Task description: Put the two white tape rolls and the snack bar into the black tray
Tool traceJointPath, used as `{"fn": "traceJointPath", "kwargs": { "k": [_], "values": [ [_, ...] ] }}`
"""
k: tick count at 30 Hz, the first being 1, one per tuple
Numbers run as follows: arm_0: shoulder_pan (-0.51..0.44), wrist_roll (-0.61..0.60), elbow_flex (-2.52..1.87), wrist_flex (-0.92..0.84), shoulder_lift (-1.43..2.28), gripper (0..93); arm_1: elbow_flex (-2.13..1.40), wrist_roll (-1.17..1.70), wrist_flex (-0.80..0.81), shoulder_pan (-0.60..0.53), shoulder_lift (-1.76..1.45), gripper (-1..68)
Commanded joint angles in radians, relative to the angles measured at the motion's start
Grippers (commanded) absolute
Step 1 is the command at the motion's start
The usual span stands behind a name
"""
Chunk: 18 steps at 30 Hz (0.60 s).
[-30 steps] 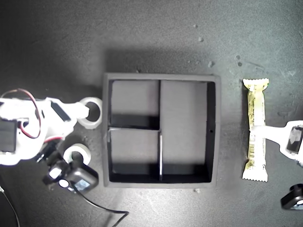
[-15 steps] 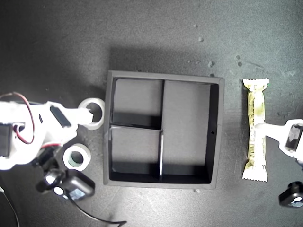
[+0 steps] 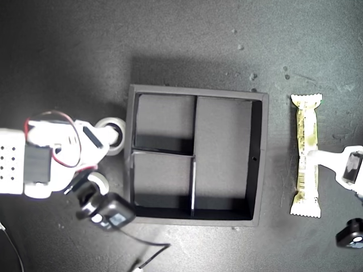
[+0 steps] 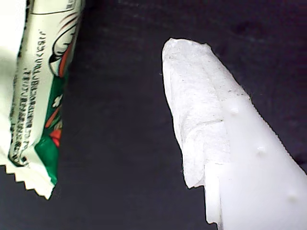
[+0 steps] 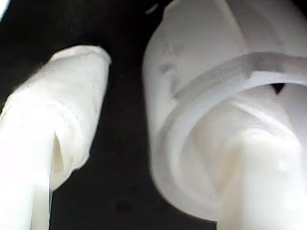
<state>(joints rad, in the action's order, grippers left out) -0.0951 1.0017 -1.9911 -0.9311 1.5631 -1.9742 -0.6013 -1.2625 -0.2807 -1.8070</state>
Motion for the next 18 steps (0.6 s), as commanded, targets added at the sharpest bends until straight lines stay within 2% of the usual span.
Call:
{"fn": "traceJointPath", "kwargs": {
  "k": [1,5,11,18],
  "values": [
    [0.048,0.058,0.046,-0.026,-0.04,0.5,-0.02,0.029,0.028,0.005,-0.005,27.3],
    [0.046,0.069,0.103,-0.133,0.009,0.0,-0.026,0.064,0.11,0.023,0.048,27.6],
    [0.031,0.025,0.37,-0.446,0.135,0.0,0.16,0.106,0.132,0.055,0.354,26.2],
    [0.026,-0.104,1.0,-0.706,0.006,0.0,0.184,0.095,0.15,0.069,0.451,16.3]
  ]
}}
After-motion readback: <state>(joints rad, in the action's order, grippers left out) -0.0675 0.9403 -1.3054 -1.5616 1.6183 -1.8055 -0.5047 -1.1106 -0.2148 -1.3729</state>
